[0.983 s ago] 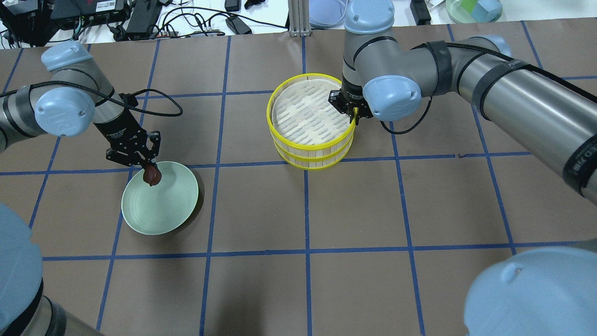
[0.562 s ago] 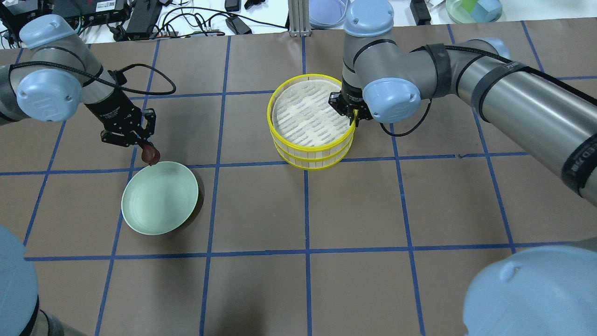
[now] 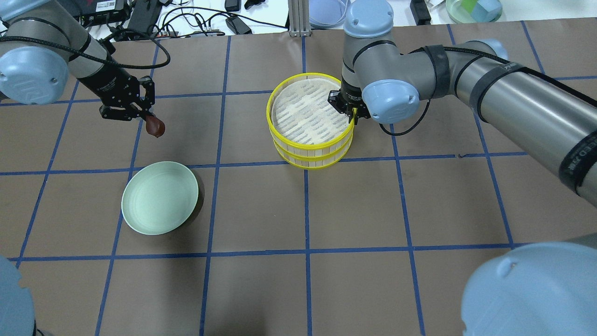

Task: Stack buns with steamer

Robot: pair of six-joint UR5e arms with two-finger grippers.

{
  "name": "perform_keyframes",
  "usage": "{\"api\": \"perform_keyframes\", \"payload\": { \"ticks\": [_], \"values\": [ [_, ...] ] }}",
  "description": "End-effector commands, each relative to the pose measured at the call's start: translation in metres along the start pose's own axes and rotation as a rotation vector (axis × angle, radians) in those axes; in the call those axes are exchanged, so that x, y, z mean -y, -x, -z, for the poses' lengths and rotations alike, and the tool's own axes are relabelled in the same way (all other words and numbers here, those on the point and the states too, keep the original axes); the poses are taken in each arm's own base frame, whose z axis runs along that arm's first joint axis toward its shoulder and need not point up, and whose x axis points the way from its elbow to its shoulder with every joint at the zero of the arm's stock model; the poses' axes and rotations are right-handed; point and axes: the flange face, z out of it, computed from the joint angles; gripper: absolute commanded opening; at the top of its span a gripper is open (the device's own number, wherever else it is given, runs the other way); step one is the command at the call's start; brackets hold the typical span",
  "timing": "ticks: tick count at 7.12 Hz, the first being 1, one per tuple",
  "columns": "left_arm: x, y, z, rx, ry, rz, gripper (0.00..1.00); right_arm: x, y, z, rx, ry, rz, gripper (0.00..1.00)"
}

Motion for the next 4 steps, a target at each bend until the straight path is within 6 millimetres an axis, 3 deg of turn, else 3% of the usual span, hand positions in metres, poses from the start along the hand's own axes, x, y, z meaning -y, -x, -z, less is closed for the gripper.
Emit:
{"api": "perform_keyframes", "payload": {
  "ticks": [1,2,3,4],
  "values": [
    [-0.023,-0.046,0.031,-0.067,-0.061,0.050,0.00,0.000,0.000,-0.001,0.001,-0.002,0.003,0.47],
    [-0.033,-0.070,0.043,-0.204,-0.072,0.099,0.00,0.000,0.000,0.002,0.003,-0.007,0.003,0.79],
    [-0.041,-0.086,0.035,-0.218,-0.071,0.088,0.00,0.002,-0.003,0.011,-0.001,-0.018,0.019,0.87],
    [-0.053,-0.116,0.032,-0.310,-0.083,0.122,0.00,0.002,-0.017,0.046,0.009,-0.056,0.062,0.87]
  ]
}}
